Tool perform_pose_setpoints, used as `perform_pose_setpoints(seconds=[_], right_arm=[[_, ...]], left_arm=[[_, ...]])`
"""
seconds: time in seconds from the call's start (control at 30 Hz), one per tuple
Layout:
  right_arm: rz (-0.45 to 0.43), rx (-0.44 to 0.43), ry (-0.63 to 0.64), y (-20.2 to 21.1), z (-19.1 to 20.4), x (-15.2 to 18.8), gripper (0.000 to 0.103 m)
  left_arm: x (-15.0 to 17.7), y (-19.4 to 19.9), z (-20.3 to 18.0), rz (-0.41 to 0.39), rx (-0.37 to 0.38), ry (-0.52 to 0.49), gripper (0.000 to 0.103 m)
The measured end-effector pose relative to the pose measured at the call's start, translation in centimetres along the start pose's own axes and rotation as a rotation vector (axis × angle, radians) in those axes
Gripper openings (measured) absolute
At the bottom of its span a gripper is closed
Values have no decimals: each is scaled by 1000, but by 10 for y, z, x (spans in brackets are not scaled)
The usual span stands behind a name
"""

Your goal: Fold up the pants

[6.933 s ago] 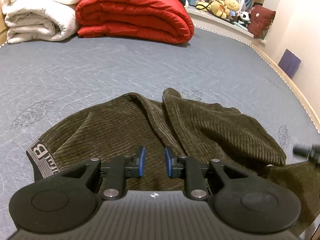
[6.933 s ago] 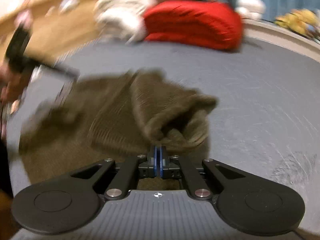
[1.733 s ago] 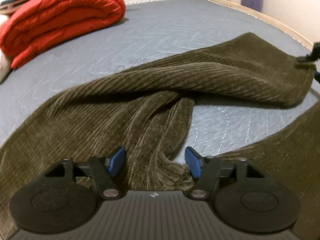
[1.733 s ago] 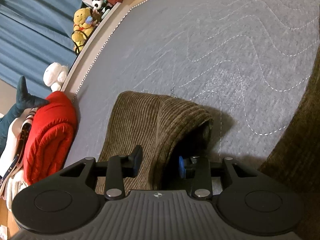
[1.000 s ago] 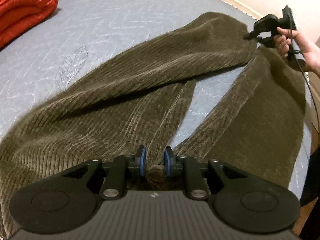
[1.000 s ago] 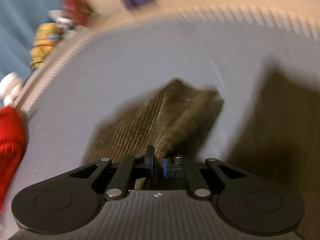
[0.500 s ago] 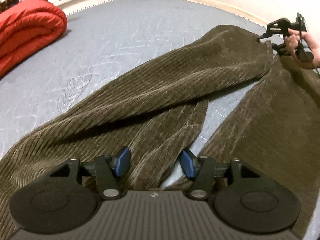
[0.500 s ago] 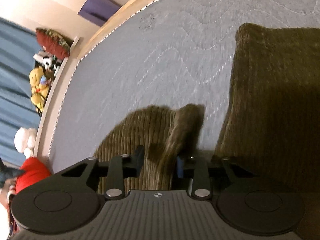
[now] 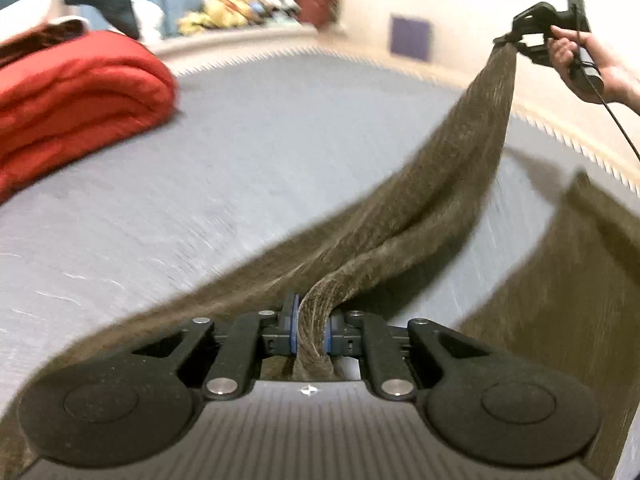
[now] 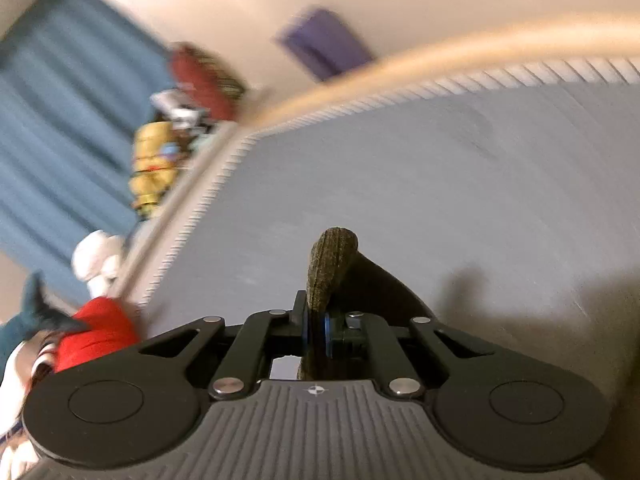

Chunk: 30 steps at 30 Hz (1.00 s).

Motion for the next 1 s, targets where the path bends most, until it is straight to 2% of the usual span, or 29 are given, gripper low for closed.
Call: perform_pose_setpoints(seconds=[0.1,0.17,0.2,0.27,0.37,0.43,0.5,0.57,0.67,0.7,0.77,0.8,0.83,0.87,0.9,0.93,0.97,1.0], right_arm=[[-107,-134,131,22,49,-28,6],[-165,-155,177,31,50,-36,6],[-177,-146,170,32,37,-34,6],[-139,0,141,20,-10,-19,7],[18,298,99,-11,-95,23,7],[120,413,38,-24,-143,48,7],[128,414,3,-26,-163,57,7],[102,412,50,-20,-158,53,7],[-20,345,64,-3,-141,30,6],[-42,354,89,0,-141,27,7],[13,470,131,-8,-148,32,7],[66,517,119,-11,-156,37,9],[97,533,90,-11,-161,40,10],[98,534,67,-7,-164,40,12],[75,537,52,2,-163,41,20],[42,554,63,16,-159,38,25],[22,556,85,28,-152,39,29],[2,549,111,41,-144,35,38]], left_arm=[[-6,10,6,-11,47,-1,12],[-2,8,0,23,75,-49,12],[2,4,-5,55,93,-82,12],[11,-9,-14,119,108,-120,12],[26,-25,-26,214,140,-162,13],[31,-28,-32,238,150,-191,13],[30,-26,-33,235,158,-205,13],[25,-24,-27,223,174,-189,13],[23,-15,-29,213,235,-179,13],[24,-17,-29,230,261,-178,13],[32,-20,-32,282,253,-194,17],[35,-22,-32,300,236,-202,23],[34,-18,-31,294,230,-193,26],[29,-13,-28,276,234,-174,28],[21,-4,-23,245,247,-138,34],[13,7,-16,203,266,-94,43],[5,20,-8,154,288,-47,47],[-1,32,-3,119,304,-13,49]])
Point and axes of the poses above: each gripper's, at about its wrist camera, not at the fingertips, and y roughly against the way its jaws point, z to its left, x to its underside, the point moved 5 cm from there along -y, roughly the way its jaws point, and after that the axes turned 3 degrees about z, right-handed, at the moved point
